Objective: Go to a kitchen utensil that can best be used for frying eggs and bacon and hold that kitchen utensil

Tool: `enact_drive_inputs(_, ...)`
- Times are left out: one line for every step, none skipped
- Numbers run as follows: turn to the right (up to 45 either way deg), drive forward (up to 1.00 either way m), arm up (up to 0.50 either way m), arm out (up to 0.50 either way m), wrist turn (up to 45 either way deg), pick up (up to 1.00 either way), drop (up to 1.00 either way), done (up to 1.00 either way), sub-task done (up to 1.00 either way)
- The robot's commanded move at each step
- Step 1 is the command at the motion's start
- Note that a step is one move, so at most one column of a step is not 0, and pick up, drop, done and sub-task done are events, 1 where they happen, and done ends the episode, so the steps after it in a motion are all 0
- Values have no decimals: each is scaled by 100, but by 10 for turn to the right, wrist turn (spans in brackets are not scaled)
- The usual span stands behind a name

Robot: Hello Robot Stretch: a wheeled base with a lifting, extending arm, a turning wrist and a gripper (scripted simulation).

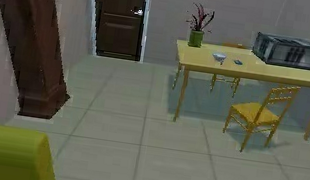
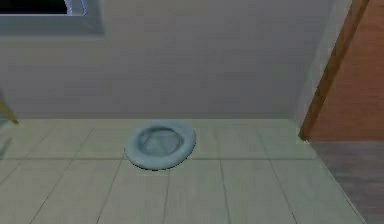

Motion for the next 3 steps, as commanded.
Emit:
enact_drive_inputs(450, 0, 0, 0, 0, 0, 0, 0, 0)
enact_drive_inputs(450, 0, 0, 0, 0, 0, 0, 0, 0)
enact_drive_inputs(450, 0, 0, 0, 0, 0, 0, 0, 0)
